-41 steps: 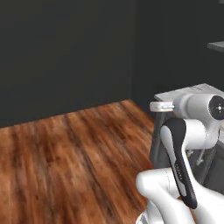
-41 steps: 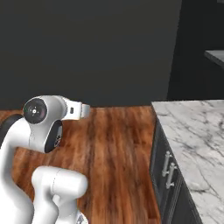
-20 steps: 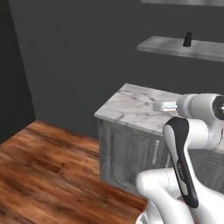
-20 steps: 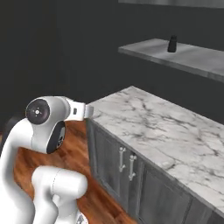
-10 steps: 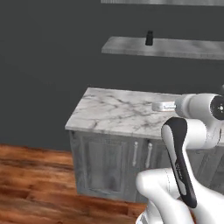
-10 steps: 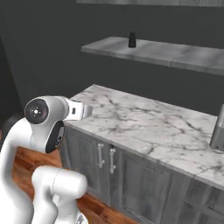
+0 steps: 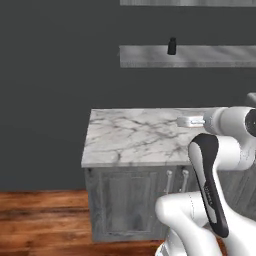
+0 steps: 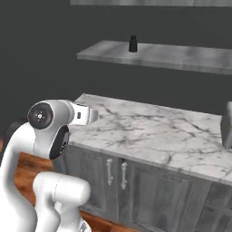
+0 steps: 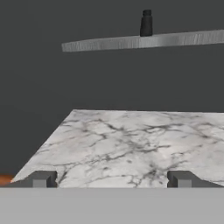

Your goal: Move the shaker and mustard from the cabinet to the dining counter.

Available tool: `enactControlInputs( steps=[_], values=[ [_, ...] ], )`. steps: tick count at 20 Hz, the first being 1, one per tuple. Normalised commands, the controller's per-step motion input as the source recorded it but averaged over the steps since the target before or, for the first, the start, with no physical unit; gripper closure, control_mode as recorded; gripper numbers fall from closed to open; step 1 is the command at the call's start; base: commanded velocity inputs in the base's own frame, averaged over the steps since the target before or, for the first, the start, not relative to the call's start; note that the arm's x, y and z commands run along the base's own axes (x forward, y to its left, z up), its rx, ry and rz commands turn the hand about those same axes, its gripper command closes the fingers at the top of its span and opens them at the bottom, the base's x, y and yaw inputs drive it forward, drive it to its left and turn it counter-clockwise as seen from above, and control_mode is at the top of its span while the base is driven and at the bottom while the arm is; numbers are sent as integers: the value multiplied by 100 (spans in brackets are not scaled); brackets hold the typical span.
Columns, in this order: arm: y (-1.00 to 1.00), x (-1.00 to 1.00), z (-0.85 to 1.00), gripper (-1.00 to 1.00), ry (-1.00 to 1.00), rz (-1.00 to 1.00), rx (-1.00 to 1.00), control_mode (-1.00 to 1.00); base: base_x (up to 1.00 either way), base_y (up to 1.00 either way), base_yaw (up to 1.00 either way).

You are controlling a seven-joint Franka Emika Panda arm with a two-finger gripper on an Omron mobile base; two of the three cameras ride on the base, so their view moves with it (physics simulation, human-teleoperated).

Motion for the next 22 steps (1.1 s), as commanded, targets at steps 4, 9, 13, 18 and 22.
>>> enactControlInputs(
  steps=[4, 9, 13, 18, 22],
  values=[
    [0, 0, 0, -100, 0, 0, 0, 100, 50, 40, -16],
    [0, 0, 0, -100, 0, 0, 0, 100, 23, -3, -10],
    [0, 0, 0, -100, 0, 0, 0, 100, 11, -17, -9],
    [0, 0, 0, -100, 0, 0, 0, 100, 38, -8, -12],
    [0, 0, 0, -100, 0, 0, 0, 100, 53, -14, -14]
  ],
)
